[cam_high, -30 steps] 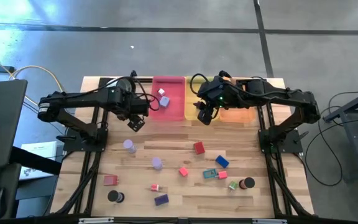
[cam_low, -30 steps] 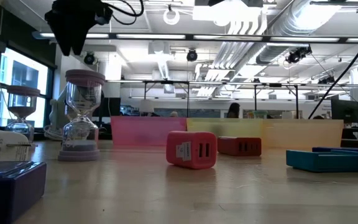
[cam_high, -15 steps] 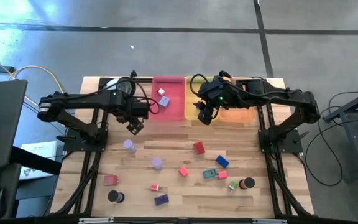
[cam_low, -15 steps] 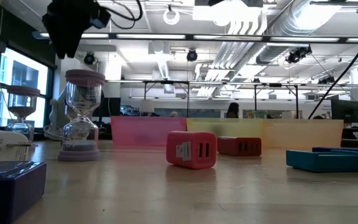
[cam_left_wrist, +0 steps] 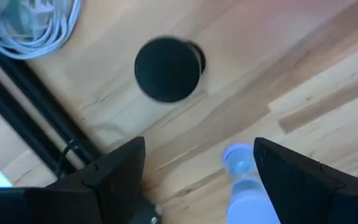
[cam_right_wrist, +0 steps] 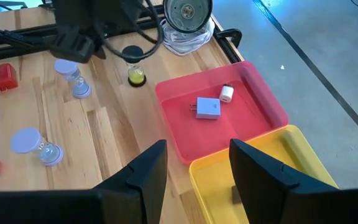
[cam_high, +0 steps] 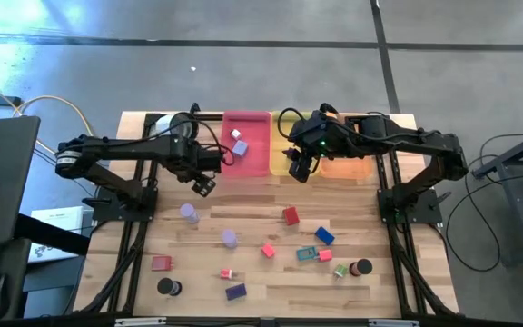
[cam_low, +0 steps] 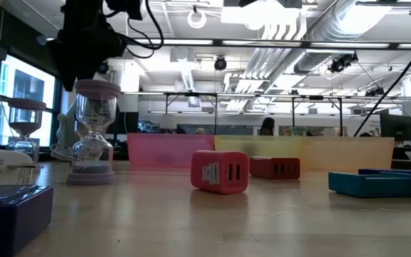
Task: Pick & Place Office items
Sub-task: Put the black green hourglass into the orange bin
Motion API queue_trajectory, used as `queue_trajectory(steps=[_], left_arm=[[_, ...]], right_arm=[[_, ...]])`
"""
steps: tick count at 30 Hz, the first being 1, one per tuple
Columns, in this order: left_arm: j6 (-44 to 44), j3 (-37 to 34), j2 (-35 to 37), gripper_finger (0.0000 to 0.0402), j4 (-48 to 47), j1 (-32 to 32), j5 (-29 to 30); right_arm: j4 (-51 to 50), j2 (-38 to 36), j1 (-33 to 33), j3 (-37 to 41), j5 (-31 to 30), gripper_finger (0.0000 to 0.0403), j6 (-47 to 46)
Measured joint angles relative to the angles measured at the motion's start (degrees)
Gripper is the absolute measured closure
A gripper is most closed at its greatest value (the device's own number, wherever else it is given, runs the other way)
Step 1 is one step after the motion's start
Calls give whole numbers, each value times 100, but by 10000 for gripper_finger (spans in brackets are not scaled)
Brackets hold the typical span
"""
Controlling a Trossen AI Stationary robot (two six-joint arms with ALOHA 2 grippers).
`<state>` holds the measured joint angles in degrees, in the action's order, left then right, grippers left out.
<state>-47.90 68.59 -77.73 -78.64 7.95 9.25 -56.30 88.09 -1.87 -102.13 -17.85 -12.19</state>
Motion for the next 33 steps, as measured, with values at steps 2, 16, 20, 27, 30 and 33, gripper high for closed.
queue_trajectory(steps=[2, 16, 20, 27, 30, 33], left_arm=[[48, -56, 2, 109, 162, 154, -117], [715, -401, 1, 109, 627, 1026, -528], [713, -401, 2, 109, 629, 1083, -450], [739, -440, 0, 109, 719, 1083, -240], [739, -443, 0, 109, 717, 1064, -171], [734, -443, 0, 109, 716, 1064, -183]], right_arm=[[27, 0, 0, 0, 0, 241, 2], [-33, 0, 0, -2, 2, 241, 0], [-49, 0, 0, -2, 2, 241, 2], [-49, 0, 0, -2, 2, 241, 44], [-49, 0, 0, -2, 2, 241, 44], [-49, 0, -1, -2, 2, 241, 45]])
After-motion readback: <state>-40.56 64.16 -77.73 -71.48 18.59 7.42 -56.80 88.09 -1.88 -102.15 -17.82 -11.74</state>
